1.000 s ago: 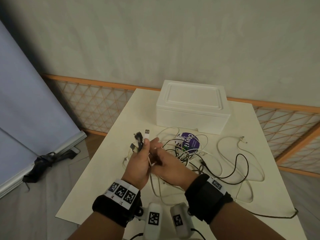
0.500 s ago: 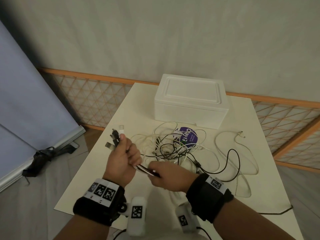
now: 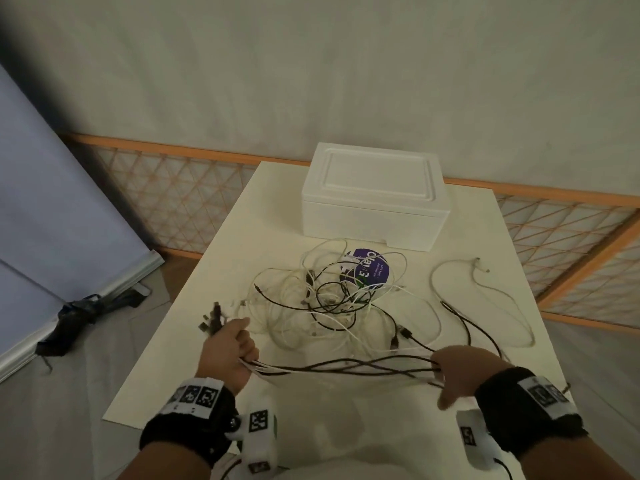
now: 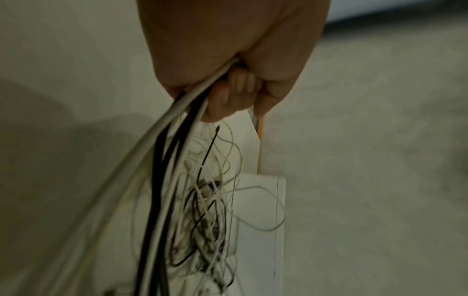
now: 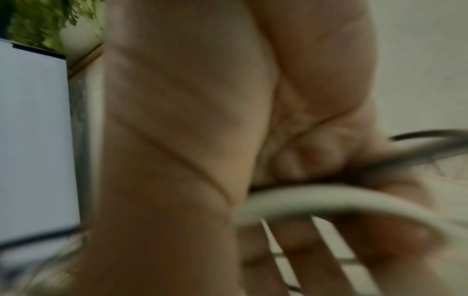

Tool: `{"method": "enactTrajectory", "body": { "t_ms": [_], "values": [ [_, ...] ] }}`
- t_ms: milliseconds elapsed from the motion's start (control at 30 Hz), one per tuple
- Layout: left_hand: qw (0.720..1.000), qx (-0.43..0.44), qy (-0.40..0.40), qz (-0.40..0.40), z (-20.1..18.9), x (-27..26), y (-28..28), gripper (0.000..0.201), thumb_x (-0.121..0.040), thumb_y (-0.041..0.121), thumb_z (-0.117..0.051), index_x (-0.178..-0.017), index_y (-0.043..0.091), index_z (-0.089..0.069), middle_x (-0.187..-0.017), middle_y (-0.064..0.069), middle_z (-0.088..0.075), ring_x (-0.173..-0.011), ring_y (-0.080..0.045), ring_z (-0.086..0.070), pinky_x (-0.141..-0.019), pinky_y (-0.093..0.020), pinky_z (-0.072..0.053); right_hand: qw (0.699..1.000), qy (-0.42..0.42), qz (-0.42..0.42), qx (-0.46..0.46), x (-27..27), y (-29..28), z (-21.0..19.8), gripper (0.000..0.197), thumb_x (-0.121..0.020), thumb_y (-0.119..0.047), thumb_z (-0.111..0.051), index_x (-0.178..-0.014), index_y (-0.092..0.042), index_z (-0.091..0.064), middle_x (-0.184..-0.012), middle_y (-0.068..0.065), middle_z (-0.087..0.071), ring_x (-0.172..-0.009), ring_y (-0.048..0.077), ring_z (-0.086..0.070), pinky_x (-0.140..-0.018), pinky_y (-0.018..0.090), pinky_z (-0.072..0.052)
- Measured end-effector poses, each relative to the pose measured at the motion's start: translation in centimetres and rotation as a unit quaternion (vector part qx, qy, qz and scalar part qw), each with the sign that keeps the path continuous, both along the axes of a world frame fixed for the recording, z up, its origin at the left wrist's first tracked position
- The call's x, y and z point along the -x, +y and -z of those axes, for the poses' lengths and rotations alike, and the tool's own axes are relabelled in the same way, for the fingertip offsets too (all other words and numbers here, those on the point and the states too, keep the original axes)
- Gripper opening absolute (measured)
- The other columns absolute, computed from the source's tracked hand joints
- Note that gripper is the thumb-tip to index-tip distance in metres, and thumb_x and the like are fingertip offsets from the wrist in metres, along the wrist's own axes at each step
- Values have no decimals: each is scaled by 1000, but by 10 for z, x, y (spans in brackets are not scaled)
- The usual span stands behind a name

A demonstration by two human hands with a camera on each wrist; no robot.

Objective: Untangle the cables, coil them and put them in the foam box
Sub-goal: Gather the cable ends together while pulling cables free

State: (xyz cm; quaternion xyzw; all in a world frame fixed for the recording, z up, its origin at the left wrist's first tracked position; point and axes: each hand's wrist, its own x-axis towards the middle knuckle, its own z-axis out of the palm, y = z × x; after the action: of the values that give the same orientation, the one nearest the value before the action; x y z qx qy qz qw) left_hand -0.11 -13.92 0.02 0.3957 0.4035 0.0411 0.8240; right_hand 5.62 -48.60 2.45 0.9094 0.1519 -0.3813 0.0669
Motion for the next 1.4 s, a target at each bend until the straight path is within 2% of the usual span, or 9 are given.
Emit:
{"method": "enactTrajectory", "body": {
  "t_ms": [100,300,400,467,700,833,1000,1200,1400],
  "values": [
    [999,-1,-7,35,0,-1,-17,28,-96,18,-54,-70,18,-43,-43,3,-34,-36,-9,-31,-38,-21,-28,999,-2,3,-40,2,20,-23,87,-60,-58,-78,-133,-26,-44,-135,-3,-49,-123,19,-46,-102,34,-38],
    [985,31,-86,144,-26,-7,-51,54,-97,41,-44,-50,17,-34,-56,-5,-46,-53,-18,-42,-57,-31,-38,957,-123,-125,-230,23,123,-49,95,-65,-76,-59,-141,-25,-31,-140,-3,-44,-131,19,-38,-113,60,-5],
    [973,54,-156,161,-46,-9,-60,60,-98,45,-36,-47,14,-35,-57,-7,-43,-61,-23,-45,-69,-35,-38,941,-132,-119,-288,34,160,-34,75,-77,-55,-62,-132,-13,-35,-123,5,-57,-109,25,-58,-109,54,-23],
    [969,64,-181,156,-58,-8,-54,60,-95,49,-35,-47,15,-36,-55,-7,-44,-58,-23,-48,-68,-35,-43,923,-109,-20,-370,34,161,-32,51,-78,-32,-63,-121,-13,-42,-107,10,-63,-96,29,-62,-88,36,-44],
    [958,113,-248,87,-81,-17,14,60,-95,53,-38,-45,20,-32,-41,7,-19,-46,-8,-10,-39,-19,-23,942,-87,-112,-304,24,113,-24,11,-80,-26,-57,-87,-19,-52,-85,0,-57,-76,18,-48,-65,27,-33],
    [875,256,-357,206,-77,-19,64,61,-101,54,-30,-56,13,-42,-52,2,-30,-48,-13,-28,-49,-29,-33,964,-142,-77,-213,15,77,-20,13,-78,-32,-53,-78,-24,-43,-76,-8,-47,-79,22,-54,-64,26,-34],
    [956,95,-261,98,-94,-10,55,64,-99,53,-37,-44,19,-32,-49,8,-12,-41,-8,-11,-35,-20,-24,952,-236,-76,-181,11,48,-28,7,-80,-31,-50,-76,-26,-46,-57,-6,-44,-72,23,-60,-75,28,-38],
    [974,59,-202,86,-99,-15,31,53,-73,48,-62,-41,19,-31,-41,7,-15,-44,-8,-5,-35,-19,-15,988,-106,8,-115,6,28,-29,19,-74,-38,-65,-84,-23,-61,-88,-5,-48,-86,19,-56,-72,31,-45],
    [978,45,-181,88,-96,-19,11,57,-93,50,-44,-44,22,-30,-40,8,-22,-36,-7,-9,-34,-20,-13,998,-27,28,-47,-8,12,-18,38,-69,-55,-72,-82,-21,-62,-85,-2,-59,-82,16,-57,-73,29,-46]
  ]
}}
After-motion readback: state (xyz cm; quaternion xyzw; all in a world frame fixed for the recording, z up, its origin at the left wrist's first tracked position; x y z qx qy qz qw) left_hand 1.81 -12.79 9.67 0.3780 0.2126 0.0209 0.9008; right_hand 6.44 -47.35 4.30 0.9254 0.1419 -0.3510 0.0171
